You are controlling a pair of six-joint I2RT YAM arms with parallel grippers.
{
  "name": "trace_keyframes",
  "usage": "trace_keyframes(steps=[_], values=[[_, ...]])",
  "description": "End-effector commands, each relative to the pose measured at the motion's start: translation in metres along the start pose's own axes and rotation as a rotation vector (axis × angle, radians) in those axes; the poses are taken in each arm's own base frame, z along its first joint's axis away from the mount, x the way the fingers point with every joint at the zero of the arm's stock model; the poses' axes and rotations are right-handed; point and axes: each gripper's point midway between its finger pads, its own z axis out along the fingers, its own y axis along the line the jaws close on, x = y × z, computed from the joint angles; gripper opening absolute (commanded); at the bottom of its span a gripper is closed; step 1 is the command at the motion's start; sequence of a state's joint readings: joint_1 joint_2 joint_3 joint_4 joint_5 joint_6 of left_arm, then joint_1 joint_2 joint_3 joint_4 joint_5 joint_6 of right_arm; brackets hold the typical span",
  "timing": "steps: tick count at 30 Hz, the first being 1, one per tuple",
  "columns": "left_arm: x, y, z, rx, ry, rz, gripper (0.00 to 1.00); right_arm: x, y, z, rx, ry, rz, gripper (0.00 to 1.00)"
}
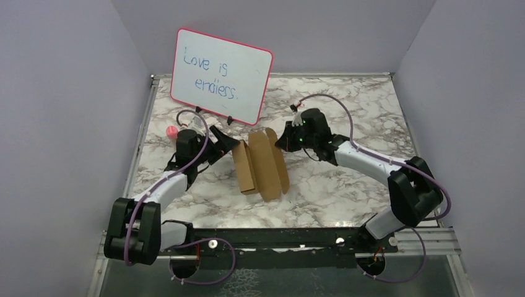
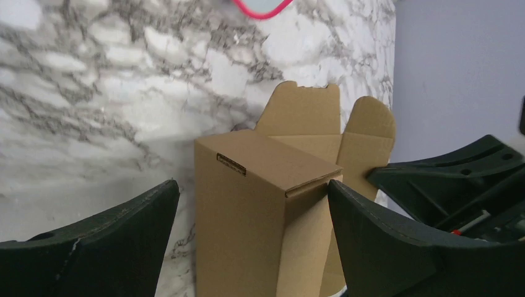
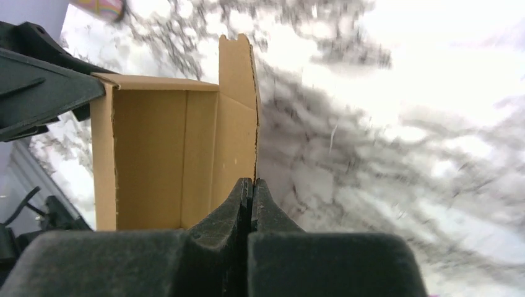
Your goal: Fold the paper box
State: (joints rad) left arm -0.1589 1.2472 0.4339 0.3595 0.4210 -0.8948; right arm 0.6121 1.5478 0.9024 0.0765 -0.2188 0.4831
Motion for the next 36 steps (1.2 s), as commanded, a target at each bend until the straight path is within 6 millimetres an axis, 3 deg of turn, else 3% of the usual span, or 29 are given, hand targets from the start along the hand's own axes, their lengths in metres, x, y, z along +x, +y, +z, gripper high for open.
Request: trace_keyframes(steps=[1,8,20,25,29,33,36], values=[[-0.038,-0.012,-0.017,-0.109,-0.089,0.163,0.92,-0.037,-0.001,-0.021,0.075,0.012,-0.271,0.01],[-0.085,-0.038,-0.067,-0.243,-0.235,0.378,0.99,-0.081,0.030,-0.036,-0.008,0.009,-0.511,0.01],[-0.090,-0.050,-0.095,-0.289,-0.205,0.702,0.99,-0.100,0.056,-0.040,-0.156,0.165,-0.904,0.01],[-0.087,-0.045,-0.098,-0.313,-0.204,0.739,0.99,-0.095,0.069,-0.023,-0.201,0.211,-1.058,0.03],[-0.084,-0.044,-0.099,-0.309,-0.199,0.743,0.99,-0.079,0.082,0.000,-0.248,0.261,-1.150,0.05],[-0.082,-0.045,-0.098,-0.296,-0.194,0.745,0.99,-0.072,0.100,0.018,-0.278,0.308,-1.208,0.15],[-0.079,-0.045,-0.096,-0.280,-0.182,0.746,0.99,-0.081,0.101,0.025,-0.232,0.295,-1.214,0.24]])
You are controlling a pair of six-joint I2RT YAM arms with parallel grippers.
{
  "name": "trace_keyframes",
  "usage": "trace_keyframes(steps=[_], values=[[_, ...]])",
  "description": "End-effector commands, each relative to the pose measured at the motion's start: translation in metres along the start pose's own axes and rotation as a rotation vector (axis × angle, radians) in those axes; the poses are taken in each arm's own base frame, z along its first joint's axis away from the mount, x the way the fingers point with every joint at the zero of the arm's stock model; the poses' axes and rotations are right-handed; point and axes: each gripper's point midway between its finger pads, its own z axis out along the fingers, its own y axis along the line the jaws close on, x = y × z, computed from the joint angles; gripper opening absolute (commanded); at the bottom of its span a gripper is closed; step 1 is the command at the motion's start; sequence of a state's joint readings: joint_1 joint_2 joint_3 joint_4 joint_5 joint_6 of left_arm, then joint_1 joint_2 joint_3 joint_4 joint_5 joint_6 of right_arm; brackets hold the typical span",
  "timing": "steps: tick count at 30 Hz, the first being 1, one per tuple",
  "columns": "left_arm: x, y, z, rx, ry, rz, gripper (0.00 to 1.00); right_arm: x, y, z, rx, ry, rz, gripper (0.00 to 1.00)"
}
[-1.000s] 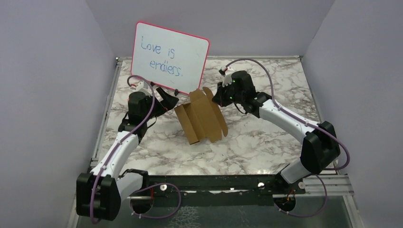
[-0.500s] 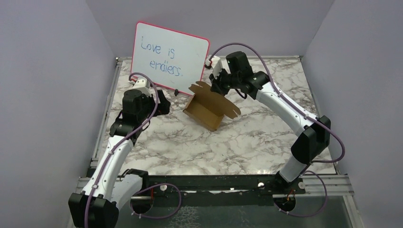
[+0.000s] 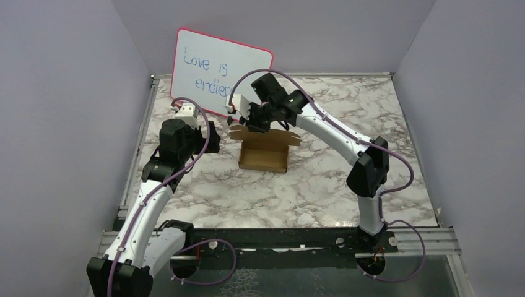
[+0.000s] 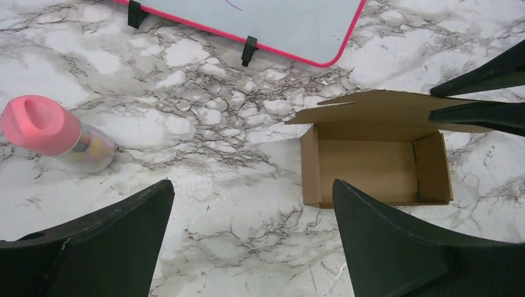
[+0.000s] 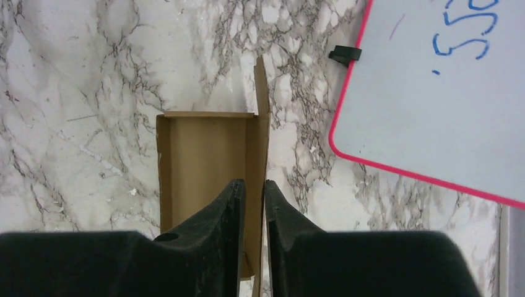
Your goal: Fold the paper box
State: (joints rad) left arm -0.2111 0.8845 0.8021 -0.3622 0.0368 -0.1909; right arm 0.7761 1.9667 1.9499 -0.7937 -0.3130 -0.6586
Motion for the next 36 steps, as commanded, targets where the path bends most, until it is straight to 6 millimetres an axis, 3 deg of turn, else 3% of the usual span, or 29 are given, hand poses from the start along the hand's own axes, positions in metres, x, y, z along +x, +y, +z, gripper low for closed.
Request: trace_keyframes(steps=[1,4,9,15,19,22,27,32,36], values=[[0.001,-0.003,-0.002,0.021,-0.003,0.024,0.99,-0.001,-0.005,-0.003,0.027,0.055,-0.032,0.27],[0.006,-0.008,0.001,0.051,0.013,0.028,0.99,-0.005,-0.016,-0.017,0.123,0.044,0.009,0.33],[0.009,-0.013,0.012,0.085,0.052,0.040,0.99,0.011,-0.023,-0.054,0.283,0.005,0.101,0.43],[0.006,-0.034,0.036,0.194,0.132,0.042,0.99,0.057,-0.024,-0.098,0.303,-0.104,0.285,0.53],[0.005,-0.035,0.055,0.216,0.203,0.080,0.98,0.096,-0.007,-0.097,0.281,-0.045,0.268,0.60],[0.005,-0.034,0.068,0.216,0.256,0.107,0.96,0.118,-0.015,-0.098,0.299,0.005,0.264,0.61],[-0.002,-0.030,0.076,0.214,0.286,0.190,0.94,0.120,-0.020,-0.093,0.260,0.006,0.259,0.59],[-0.005,-0.044,0.084,0.325,0.287,0.252,0.89,0.121,-0.011,-0.076,0.172,-0.007,0.258,0.55],[-0.010,-0.050,0.091,0.390,0.284,0.327,0.85,0.133,-0.005,-0.069,0.138,0.041,0.267,0.52]])
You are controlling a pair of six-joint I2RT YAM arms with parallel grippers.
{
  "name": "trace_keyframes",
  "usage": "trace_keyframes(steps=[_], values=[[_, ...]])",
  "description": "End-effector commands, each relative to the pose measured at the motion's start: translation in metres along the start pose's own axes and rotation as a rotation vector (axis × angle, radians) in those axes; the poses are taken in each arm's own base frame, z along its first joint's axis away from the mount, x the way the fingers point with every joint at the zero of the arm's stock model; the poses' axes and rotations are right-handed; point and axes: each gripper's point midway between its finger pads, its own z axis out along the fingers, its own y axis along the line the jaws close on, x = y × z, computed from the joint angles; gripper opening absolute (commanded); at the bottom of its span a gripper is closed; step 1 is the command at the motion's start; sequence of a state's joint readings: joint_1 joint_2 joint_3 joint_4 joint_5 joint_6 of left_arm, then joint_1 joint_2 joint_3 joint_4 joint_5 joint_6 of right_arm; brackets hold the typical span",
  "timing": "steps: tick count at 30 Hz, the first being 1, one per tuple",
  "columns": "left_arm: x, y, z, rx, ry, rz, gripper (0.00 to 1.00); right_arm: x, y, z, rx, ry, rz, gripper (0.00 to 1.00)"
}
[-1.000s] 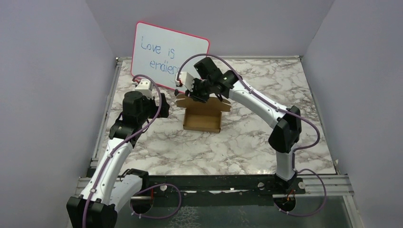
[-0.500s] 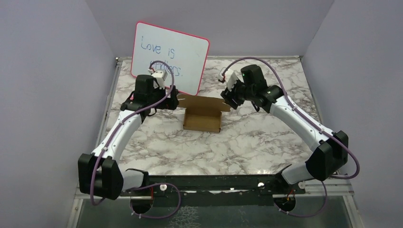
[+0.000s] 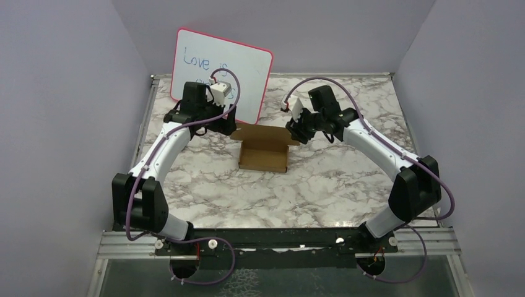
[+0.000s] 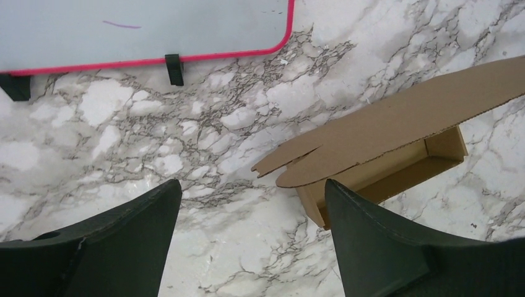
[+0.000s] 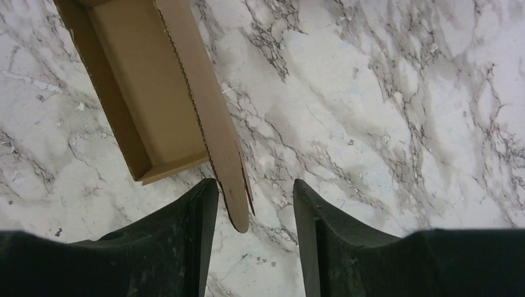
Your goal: Fold the paper box
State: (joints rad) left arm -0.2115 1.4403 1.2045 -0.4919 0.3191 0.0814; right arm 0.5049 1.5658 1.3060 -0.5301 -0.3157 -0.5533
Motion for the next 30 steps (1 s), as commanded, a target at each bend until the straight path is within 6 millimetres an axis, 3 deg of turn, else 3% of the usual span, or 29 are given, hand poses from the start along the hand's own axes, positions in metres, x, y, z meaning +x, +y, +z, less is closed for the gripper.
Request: trace_keyframes(steps=[1,7,14,22,30], values=[[-0.014,-0.014,0.005,0.127,-0.014,0.149,0.85,0.003,0.007,0.005,-0.054,0.019,-0.017,0.51],[-0.011,-0.020,0.014,0.208,-0.012,0.262,0.75,0.012,0.004,0.017,-0.045,0.031,-0.027,0.38],[0.000,-0.021,0.026,0.263,0.005,0.370,0.67,0.007,0.013,0.022,-0.099,-0.008,-0.043,0.26],[0.008,-0.023,0.036,0.324,0.010,0.469,0.51,0.013,0.014,0.029,-0.119,0.011,-0.049,0.19],[0.024,-0.025,0.047,0.370,0.049,0.457,0.37,0.020,0.015,0.037,-0.128,0.024,-0.042,0.13]])
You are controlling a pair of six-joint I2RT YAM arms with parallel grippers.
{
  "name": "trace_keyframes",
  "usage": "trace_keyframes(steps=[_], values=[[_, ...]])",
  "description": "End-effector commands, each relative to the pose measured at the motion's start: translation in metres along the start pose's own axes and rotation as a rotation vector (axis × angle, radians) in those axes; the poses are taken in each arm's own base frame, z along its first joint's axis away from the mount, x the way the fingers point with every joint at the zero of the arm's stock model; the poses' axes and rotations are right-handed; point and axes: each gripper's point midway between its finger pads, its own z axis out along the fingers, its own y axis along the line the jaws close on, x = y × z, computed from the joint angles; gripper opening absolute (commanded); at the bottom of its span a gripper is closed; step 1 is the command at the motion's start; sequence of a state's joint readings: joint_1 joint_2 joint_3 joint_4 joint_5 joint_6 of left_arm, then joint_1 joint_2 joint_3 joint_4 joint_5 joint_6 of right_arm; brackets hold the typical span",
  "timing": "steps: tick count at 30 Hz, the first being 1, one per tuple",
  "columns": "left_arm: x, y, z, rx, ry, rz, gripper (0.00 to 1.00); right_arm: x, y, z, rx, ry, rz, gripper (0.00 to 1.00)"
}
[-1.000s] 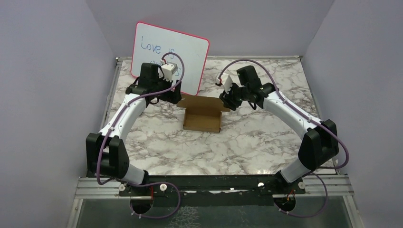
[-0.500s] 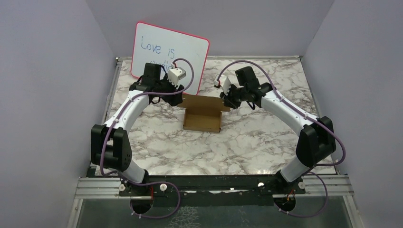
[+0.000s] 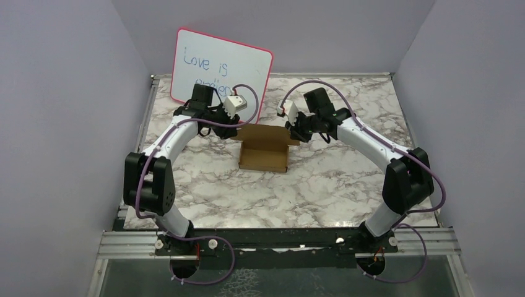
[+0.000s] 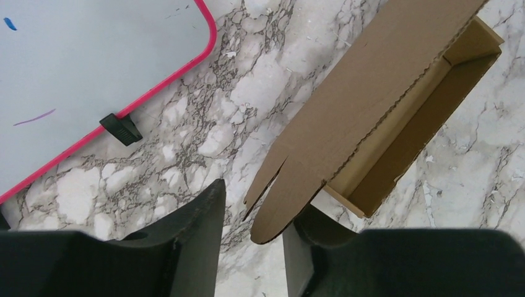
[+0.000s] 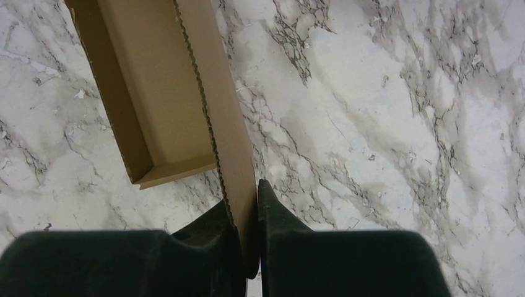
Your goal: Fold the paper box
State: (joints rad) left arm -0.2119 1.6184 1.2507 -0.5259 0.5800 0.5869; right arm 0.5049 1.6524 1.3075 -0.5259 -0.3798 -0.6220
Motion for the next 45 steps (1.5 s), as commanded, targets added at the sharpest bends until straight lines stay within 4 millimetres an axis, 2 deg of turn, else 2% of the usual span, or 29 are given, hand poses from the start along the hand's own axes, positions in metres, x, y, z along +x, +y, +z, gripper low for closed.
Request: trace_keyframes(steps=[1,5,8,12,16,21,27,34,38,45], values=[[-0.003,-0.010,0.008,0.078,-0.021,0.029,0.35,0.004,0.004,0.011,-0.034,-0.002,0.000,0.12],[-0.003,-0.015,0.012,0.112,-0.030,0.020,0.29,0.006,0.005,0.013,-0.034,0.001,0.004,0.08],[-0.007,-0.021,0.013,0.144,-0.051,0.023,0.20,0.005,0.005,0.014,-0.032,-0.010,0.010,0.06],[-0.010,-0.028,0.014,0.164,-0.059,0.021,0.08,-0.001,0.003,0.012,-0.020,-0.029,0.034,0.01],[-0.013,-0.031,0.016,0.122,-0.048,-0.028,0.02,-0.010,-0.005,0.009,0.029,-0.056,0.069,0.01],[-0.019,-0.027,0.011,0.015,-0.047,-0.125,0.01,-0.021,-0.018,0.007,0.117,-0.078,0.171,0.01],[-0.026,-0.020,0.000,-0.131,-0.093,-0.329,0.01,-0.034,-0.027,0.002,0.247,-0.109,0.309,0.01],[-0.033,-0.020,0.000,-0.283,-0.153,-0.508,0.01,-0.038,-0.028,0.002,0.351,-0.097,0.526,0.01],[-0.032,-0.014,0.004,-0.355,-0.185,-0.636,0.01,-0.048,-0.021,0.005,0.338,-0.100,0.657,0.01],[-0.032,-0.009,0.013,-0.467,-0.199,-0.757,0.01,-0.042,-0.019,0.014,0.438,-0.078,0.833,0.01]])
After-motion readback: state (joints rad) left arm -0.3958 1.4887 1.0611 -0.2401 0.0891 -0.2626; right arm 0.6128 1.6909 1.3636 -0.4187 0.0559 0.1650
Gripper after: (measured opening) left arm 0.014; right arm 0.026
